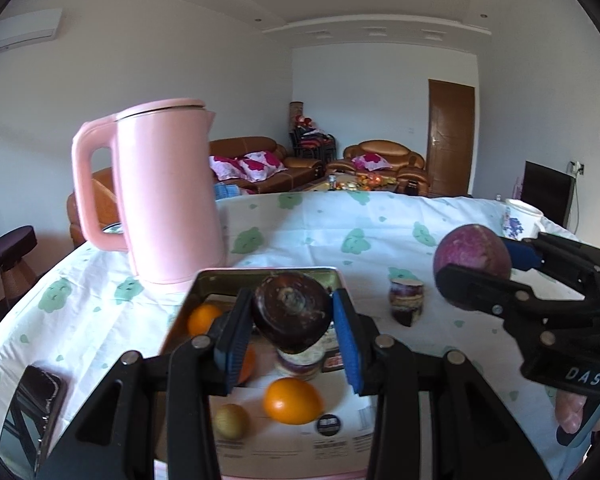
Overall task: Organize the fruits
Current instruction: 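Carry the brown fruit and red fruit over the open tin with both grippers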
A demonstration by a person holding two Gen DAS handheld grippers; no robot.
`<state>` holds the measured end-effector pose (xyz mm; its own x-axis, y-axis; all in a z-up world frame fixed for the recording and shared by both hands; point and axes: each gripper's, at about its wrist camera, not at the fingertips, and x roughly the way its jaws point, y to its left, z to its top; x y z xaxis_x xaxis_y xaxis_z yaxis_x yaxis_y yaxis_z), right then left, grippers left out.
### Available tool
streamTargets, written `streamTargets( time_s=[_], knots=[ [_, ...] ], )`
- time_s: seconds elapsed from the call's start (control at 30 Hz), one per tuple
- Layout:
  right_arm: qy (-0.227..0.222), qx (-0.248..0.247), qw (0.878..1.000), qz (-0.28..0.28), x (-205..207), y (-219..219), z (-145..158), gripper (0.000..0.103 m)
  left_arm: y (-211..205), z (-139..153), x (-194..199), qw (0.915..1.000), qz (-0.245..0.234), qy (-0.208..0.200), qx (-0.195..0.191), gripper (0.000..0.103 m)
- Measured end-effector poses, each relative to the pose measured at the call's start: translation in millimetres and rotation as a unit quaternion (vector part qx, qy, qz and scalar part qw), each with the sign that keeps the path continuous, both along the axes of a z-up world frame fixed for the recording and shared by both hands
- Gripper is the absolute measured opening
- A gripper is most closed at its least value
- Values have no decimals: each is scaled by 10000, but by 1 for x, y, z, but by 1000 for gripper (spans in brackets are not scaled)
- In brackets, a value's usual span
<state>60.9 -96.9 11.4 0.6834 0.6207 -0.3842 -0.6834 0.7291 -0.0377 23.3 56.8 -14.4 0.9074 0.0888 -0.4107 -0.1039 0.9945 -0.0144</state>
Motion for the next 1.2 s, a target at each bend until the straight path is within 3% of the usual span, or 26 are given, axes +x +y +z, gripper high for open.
streamTargets(
  time_s=[0.63,1.2],
  knots=[
    [88,-114,9992,371,6,45,1,50,42,-8,-1,9986,417,332,-56,41],
    [310,-295,9973,592,8,76,-14,50,54,-17,0,9975,443,531,-150,41]
  ],
)
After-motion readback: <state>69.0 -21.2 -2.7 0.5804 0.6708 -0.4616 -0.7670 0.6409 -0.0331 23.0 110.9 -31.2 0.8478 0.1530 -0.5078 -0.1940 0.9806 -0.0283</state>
